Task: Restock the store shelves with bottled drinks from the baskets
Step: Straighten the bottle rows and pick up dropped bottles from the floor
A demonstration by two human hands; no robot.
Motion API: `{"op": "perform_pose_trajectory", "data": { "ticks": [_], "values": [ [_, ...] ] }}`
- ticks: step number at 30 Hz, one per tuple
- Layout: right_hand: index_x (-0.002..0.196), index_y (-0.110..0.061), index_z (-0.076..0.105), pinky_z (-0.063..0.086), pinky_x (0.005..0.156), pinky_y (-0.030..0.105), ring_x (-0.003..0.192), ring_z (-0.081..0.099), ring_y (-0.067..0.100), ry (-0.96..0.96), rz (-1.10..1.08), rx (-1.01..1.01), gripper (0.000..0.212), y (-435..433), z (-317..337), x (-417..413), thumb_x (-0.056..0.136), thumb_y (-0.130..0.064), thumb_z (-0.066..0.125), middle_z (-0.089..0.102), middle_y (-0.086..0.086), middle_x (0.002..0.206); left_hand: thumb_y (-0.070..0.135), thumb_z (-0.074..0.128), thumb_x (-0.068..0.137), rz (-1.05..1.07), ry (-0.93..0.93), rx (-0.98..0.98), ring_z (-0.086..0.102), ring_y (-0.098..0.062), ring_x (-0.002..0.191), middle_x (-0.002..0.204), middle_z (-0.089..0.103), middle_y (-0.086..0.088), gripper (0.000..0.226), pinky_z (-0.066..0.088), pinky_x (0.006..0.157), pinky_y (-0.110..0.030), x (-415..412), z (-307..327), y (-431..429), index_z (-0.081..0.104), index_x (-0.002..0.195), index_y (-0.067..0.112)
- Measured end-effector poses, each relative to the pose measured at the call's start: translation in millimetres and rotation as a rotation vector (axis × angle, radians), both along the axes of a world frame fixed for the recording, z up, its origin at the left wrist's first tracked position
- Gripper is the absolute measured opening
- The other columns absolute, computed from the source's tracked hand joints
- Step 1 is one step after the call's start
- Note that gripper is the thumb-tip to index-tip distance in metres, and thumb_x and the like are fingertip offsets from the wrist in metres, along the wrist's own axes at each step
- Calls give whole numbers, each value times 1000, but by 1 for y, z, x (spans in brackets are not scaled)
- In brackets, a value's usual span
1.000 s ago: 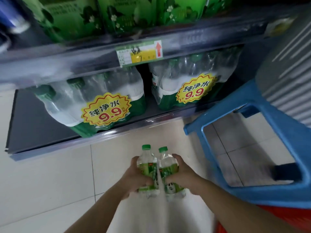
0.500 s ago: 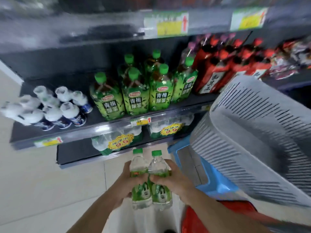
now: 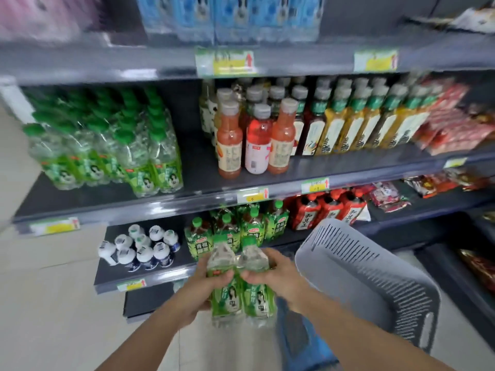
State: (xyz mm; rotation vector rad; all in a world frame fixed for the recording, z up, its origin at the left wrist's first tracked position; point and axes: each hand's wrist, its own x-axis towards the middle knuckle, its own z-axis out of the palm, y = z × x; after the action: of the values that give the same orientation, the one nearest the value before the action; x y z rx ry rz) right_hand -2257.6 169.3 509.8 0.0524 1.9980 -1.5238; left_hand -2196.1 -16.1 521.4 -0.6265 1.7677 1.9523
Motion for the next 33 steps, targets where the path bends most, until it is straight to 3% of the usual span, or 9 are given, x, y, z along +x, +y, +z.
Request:
{"op": "perform_pose_trajectory", "data": {
  "ticks": [2,4,6,11,14,19,24,30,33],
  "values": [
    [133,-14,53,52,87,19,103,65,10,45,17,-13,92,-3,33,-4,54,-34,94,67,-1,118,58,91,32,14,45,4,50,-24,124,134,56,5,130,41,100,-61,-2,31,-3,25,142,42],
    [124,-12,60,49,69,6,88,66,-1,91,30,-14,69,-5,61,-10,63,-22,91,70,-4,107,56,90,40,7,81,-17,51,-24,124,133,56,5,121,39,101,-62,-5,59,-6,27,141,42],
    [108,-17,64,43,58,1,78,64,-7,155,50,-27,46,-6,98,-8,68,-15,87,68,-12,95,47,87,53,18,118,-44,56,-23,119,125,61,6,95,40,101,-60,-4,91,-9,35,132,42],
    [106,-26,65,42,56,1,89,65,3,279,93,-80,44,-10,167,-7,69,-18,87,68,-18,93,22,71,85,50,254,-123,53,-17,106,101,54,19,52,37,104,-52,-1,159,-15,34,109,48],
    [98,-32,59,42,58,3,85,61,-2,354,139,-125,43,-12,199,-7,69,-16,86,62,-23,91,16,69,86,99,318,-129,54,-8,92,96,51,20,55,42,94,-43,5,188,-18,30,116,42],
    [119,-29,52,41,69,17,100,58,10,462,192,-107,66,-24,228,-7,65,-23,89,55,-11,103,16,77,78,189,373,-174,58,-21,108,111,55,8,65,41,102,-54,17,214,-26,38,126,37],
    [111,-30,52,37,62,13,83,49,-4,511,260,-108,55,-44,240,-8,68,-23,87,51,-16,96,9,80,73,265,409,-273,64,-22,104,109,63,3,63,42,105,-49,30,218,-46,45,121,30],
    [93,-35,50,38,60,12,79,50,-5,526,317,-107,48,-92,232,-11,69,-17,87,54,-15,92,4,85,65,342,393,-342,66,-26,102,112,68,-8,71,47,99,-48,37,200,-90,50,123,23],
    [103,-32,52,45,67,18,87,57,5,534,322,-70,54,-121,223,-15,65,-20,89,59,-9,98,0,83,66,383,397,-345,66,-26,102,113,66,-9,68,50,95,-46,34,187,-115,50,121,21]
  ]
}}
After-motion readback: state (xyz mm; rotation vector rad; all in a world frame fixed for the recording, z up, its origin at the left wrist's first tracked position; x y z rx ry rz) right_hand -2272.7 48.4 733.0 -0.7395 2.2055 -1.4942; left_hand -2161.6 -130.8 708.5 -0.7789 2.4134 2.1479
